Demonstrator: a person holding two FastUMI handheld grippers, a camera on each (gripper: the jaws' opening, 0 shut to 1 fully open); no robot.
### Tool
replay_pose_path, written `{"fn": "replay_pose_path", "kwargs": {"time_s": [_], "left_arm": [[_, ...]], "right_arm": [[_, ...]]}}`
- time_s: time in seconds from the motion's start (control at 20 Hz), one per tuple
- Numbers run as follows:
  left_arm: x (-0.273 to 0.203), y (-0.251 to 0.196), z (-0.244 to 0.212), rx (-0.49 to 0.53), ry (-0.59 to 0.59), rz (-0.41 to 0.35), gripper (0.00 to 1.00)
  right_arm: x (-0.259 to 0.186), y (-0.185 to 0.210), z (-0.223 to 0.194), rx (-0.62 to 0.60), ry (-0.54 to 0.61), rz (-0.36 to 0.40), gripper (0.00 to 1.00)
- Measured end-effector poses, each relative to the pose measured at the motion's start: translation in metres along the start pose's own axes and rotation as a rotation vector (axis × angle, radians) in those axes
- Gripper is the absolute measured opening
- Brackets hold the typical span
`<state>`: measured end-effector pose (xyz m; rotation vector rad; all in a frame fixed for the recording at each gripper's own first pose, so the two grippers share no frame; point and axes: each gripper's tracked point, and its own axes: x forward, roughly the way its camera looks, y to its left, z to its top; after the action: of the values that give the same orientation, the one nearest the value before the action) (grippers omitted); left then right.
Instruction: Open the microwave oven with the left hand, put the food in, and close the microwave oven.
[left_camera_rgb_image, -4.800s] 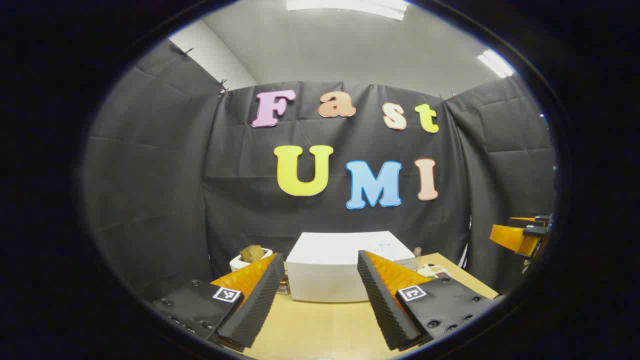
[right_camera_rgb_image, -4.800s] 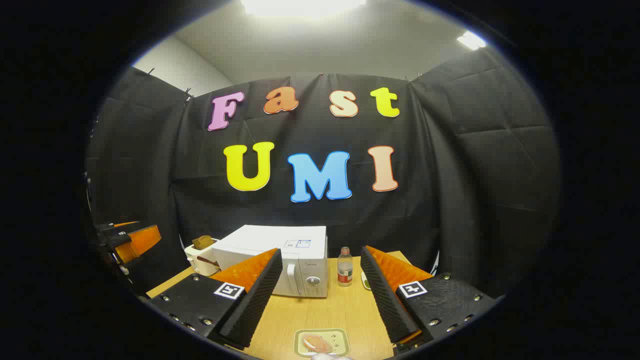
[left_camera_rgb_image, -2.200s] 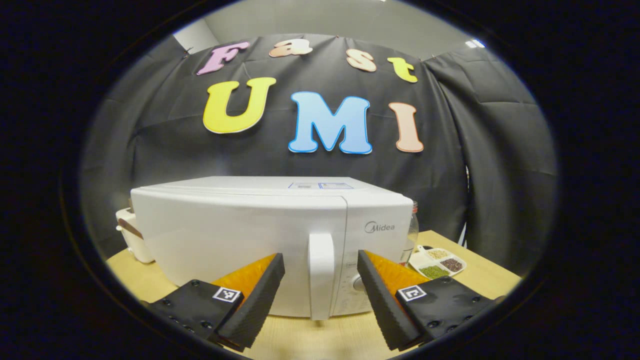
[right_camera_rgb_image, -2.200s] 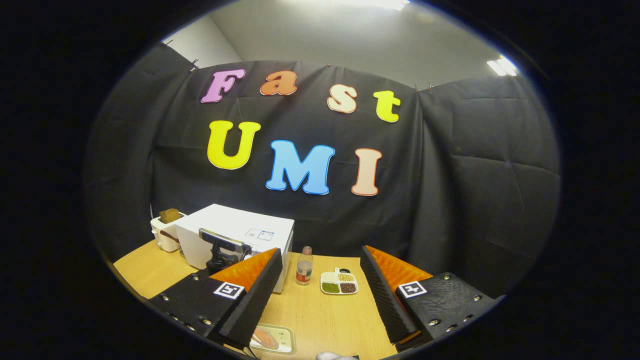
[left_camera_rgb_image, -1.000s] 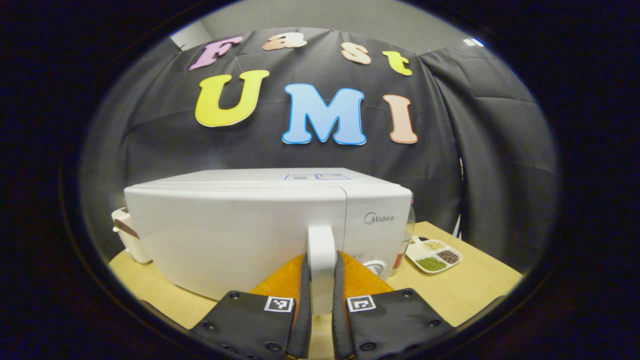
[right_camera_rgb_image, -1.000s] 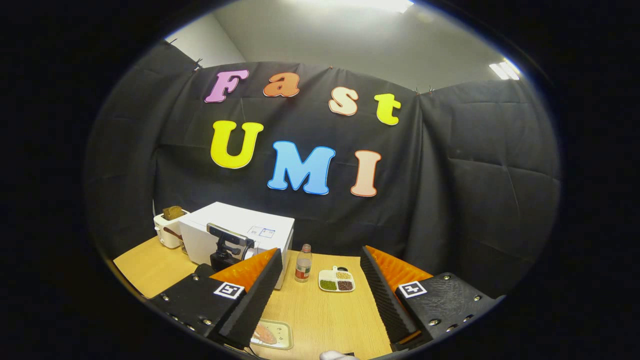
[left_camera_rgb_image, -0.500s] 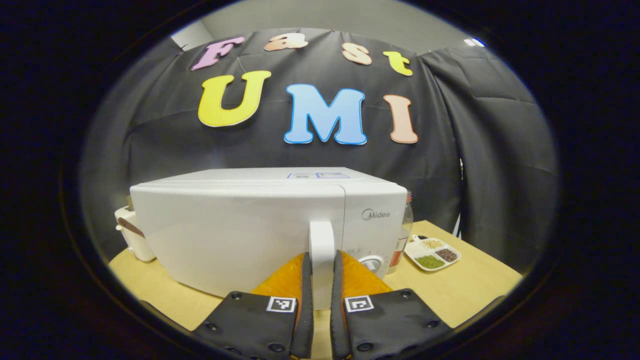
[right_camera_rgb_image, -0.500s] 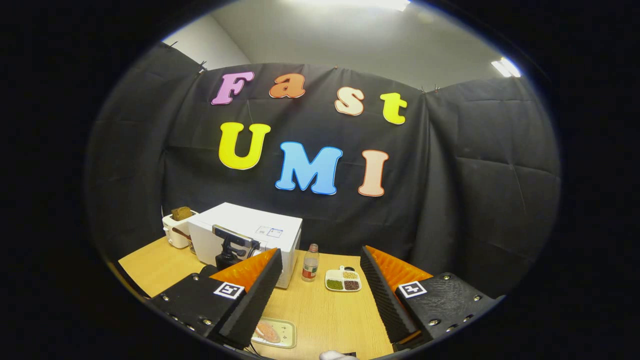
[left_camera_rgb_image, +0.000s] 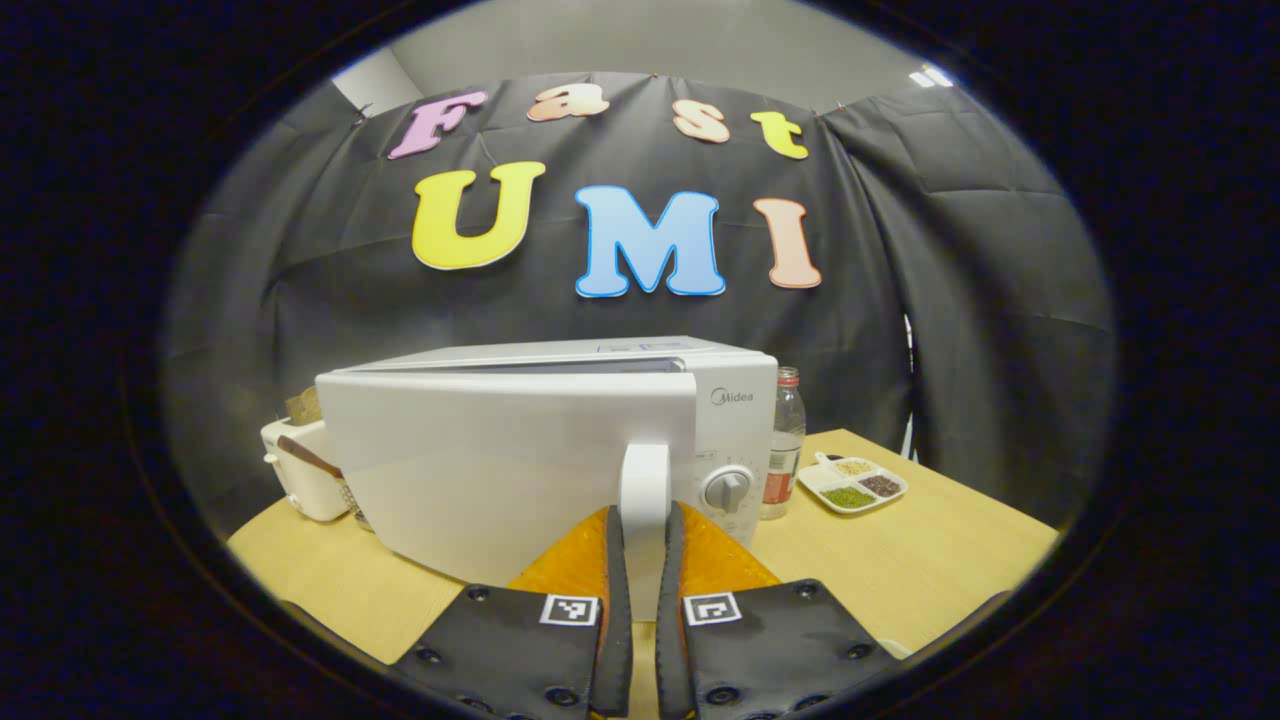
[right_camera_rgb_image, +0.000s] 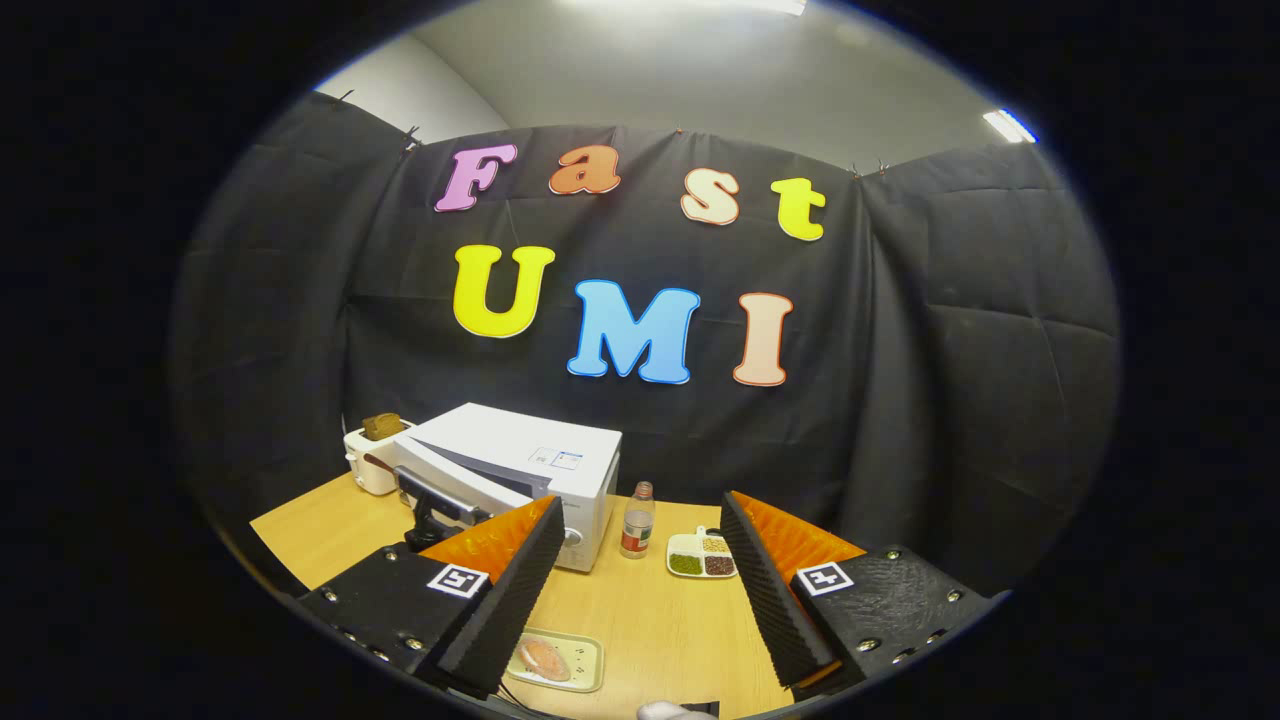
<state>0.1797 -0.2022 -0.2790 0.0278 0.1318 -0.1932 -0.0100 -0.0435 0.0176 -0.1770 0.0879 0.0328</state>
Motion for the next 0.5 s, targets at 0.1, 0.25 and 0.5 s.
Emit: {"fn": "replay_pose_path", "kwargs": {"time_s": [0.1, 0.25, 0.5], "left_arm": [[-0.029, 0.011, -0.004, 0.036, 0.004, 0.009, 0.17], [-0.072, 0.031, -0.010, 0.056, 0.015, 0.034, 0.18], [-0.126, 0.067, -0.020, 0.081, 0.047, 0.071, 0.18]], "right_arm": [[-0.002, 0.010, 0.000, 0.004, -0.002, 0.028, 0.96], [-0.006, 0.027, 0.003, 0.015, -0.009, 0.074, 0.96], [-0.016, 0.051, 0.005, 0.031, -0.007, 0.130, 0.96]]}}
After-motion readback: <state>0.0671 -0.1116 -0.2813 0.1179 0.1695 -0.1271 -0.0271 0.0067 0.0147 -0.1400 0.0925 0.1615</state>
